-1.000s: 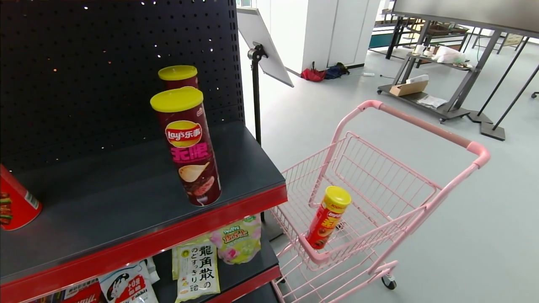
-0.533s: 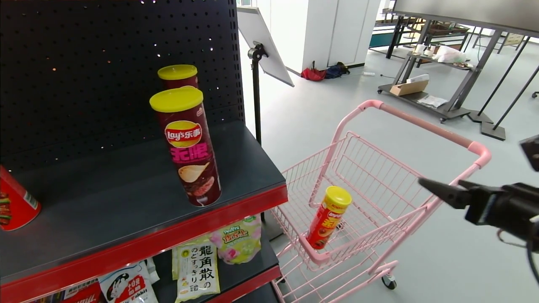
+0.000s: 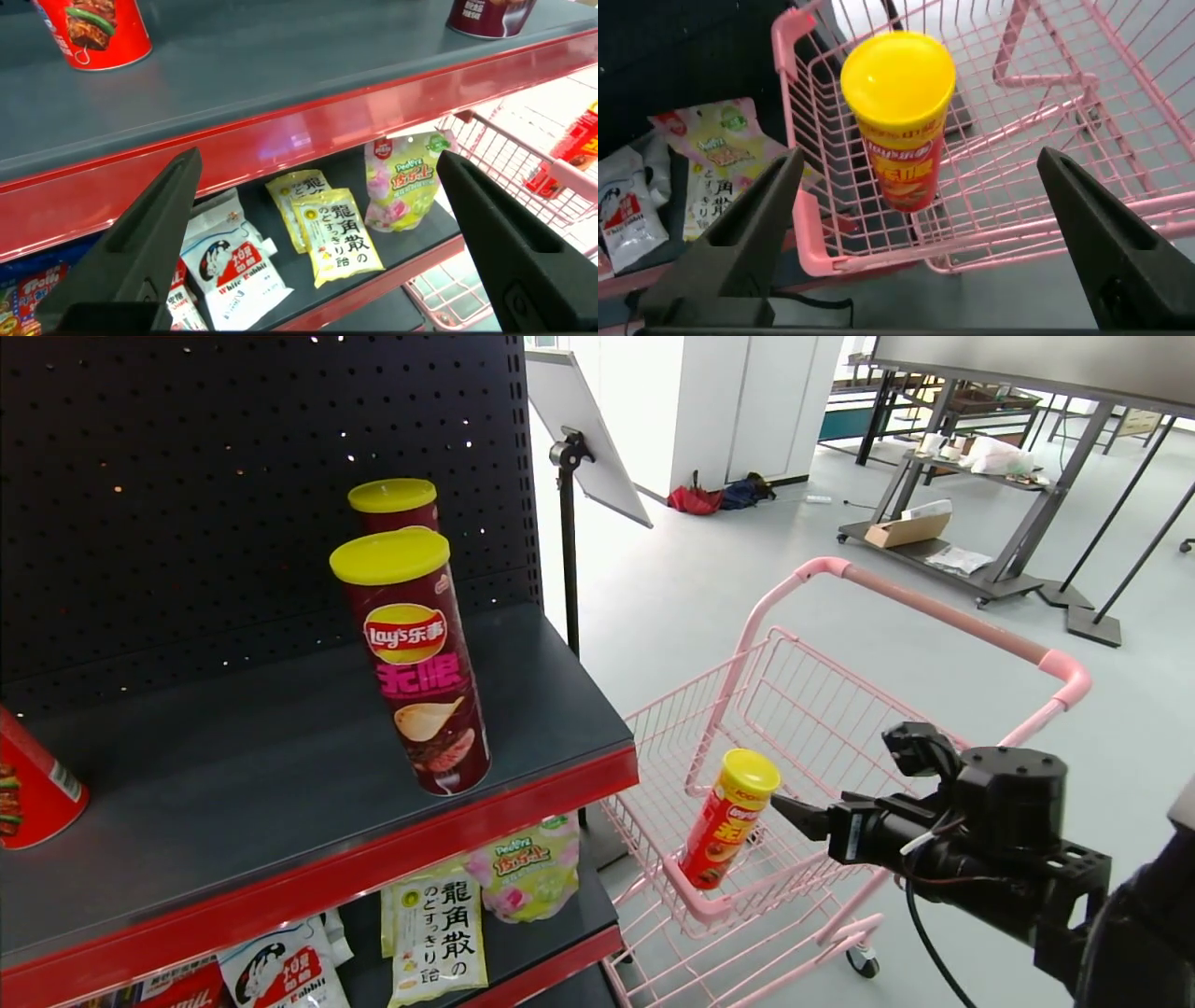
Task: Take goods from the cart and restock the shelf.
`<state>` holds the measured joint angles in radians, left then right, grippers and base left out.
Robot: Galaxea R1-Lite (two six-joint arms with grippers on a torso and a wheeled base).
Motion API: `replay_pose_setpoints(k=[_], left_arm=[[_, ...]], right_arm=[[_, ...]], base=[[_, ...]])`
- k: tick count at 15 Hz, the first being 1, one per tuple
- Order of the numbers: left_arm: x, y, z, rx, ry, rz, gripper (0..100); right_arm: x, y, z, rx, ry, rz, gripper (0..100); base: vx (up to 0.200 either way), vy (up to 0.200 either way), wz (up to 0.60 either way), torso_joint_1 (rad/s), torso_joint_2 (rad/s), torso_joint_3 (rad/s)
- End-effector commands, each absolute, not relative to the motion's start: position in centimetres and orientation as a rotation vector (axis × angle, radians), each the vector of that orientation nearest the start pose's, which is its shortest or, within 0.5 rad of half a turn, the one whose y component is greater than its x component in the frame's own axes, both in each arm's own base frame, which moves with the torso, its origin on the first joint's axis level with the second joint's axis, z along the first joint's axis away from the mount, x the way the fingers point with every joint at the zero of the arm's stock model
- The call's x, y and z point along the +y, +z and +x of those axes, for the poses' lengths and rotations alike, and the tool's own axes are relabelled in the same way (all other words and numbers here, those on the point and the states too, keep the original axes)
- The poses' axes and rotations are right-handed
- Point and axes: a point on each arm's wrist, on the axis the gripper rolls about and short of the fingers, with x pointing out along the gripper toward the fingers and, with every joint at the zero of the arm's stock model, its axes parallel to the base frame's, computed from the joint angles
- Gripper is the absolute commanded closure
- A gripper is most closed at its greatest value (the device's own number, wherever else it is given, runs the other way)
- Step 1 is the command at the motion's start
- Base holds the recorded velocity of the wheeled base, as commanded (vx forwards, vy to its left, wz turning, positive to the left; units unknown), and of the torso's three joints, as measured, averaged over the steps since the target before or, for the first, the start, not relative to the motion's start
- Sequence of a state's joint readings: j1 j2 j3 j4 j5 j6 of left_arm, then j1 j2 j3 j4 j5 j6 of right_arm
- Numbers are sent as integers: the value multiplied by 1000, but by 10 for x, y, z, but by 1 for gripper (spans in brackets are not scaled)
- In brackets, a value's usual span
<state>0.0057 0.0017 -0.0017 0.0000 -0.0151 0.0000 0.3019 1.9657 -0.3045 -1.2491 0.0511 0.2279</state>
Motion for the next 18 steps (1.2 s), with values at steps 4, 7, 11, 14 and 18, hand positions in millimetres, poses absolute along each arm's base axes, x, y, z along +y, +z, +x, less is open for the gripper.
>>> replay_pose_setpoints(k=[4,7,11,14,18], left_arm=[[0,76,-23,0,-9,0,0],[0,76,-23,0,-9,0,0],[0,76,-23,0,-9,0,0],[0,76,-23,0,-9,0,0],[0,76,-23,0,-9,0,0]], right_arm=[[96,27,281,501,311,158,0],[100,19,297,490,302,158,0],[108,13,316,460,300,159,0],[121,7,315,474,326,169,0],[133,-2,318,483,325,177,0]], base=[[0,0,0,0,0,0],[0,0,0,0,0,0],[0,0,0,0,0,0],[0,0,0,0,0,0],[0,0,0,0,0,0]])
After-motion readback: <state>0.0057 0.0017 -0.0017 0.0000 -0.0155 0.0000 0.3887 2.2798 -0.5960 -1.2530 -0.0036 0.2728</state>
